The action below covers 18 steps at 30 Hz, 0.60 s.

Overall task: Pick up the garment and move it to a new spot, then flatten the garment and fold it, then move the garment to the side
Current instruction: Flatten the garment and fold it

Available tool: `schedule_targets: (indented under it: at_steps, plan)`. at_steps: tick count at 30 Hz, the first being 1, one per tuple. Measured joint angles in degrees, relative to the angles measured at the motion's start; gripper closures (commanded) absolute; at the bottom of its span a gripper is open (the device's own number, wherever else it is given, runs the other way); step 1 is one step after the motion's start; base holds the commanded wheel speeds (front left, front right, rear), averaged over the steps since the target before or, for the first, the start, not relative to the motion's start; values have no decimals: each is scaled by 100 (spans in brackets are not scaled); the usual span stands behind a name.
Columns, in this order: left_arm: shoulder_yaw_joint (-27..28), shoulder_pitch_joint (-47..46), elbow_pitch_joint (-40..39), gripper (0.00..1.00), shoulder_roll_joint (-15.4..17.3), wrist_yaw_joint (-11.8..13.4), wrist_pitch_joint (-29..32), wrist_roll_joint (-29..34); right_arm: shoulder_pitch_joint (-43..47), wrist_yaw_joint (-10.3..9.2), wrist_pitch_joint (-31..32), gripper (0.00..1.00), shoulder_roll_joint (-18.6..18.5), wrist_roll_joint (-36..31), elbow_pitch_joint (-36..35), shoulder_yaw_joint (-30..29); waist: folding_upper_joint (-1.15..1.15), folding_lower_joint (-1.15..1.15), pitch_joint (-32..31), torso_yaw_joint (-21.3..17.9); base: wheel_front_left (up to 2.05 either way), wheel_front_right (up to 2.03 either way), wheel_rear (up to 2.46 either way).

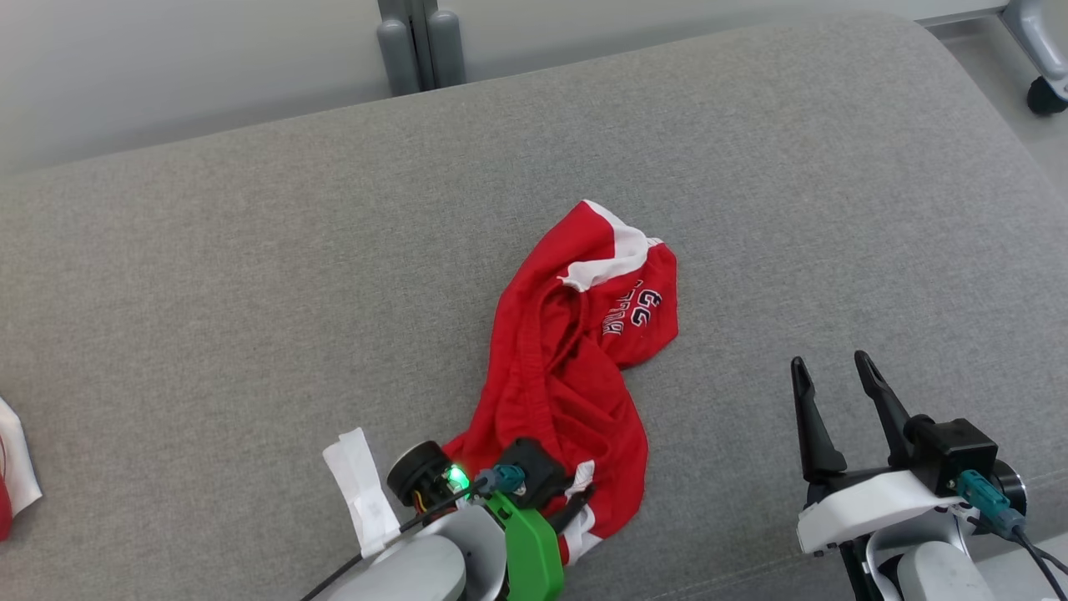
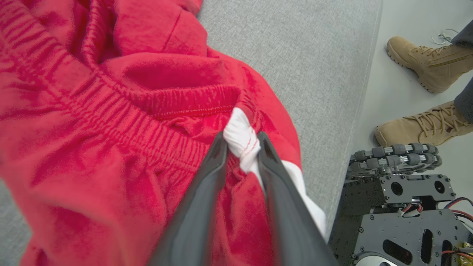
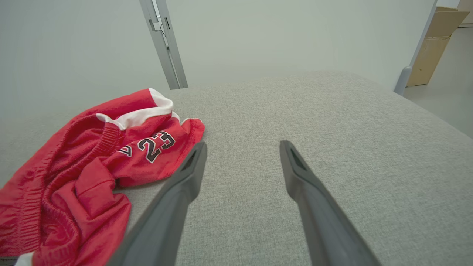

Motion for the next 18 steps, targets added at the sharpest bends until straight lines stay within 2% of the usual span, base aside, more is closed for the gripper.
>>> schedule_targets:
  at_steps: [4, 7, 11, 18]
  plan:
    - [-86, -53, -21, 100, 1, 0, -105, -164, -1, 0, 0, 0, 0, 1, 15, -15, 0, 0, -27, 34, 0, 0, 0]
    - [69, -71, -137, 100, -12, 0, -252, -410, 2, 0, 0, 0, 0, 5, 31, -20, 0, 0, -60, 50, 0, 0, 0]
    - [546, -168, -470, 100, -104, 63, -482, -795, 12, 0, 0, 0, 0, 12, 53, -20, 0, 0, -115, 62, 0, 0, 0]
    - [1495, -842, -902, 100, -146, 465, -840, -1163, 12, 0, 0, 0, 0, 41, 81, 101, 0, 0, -184, -9, 0, 0, 0]
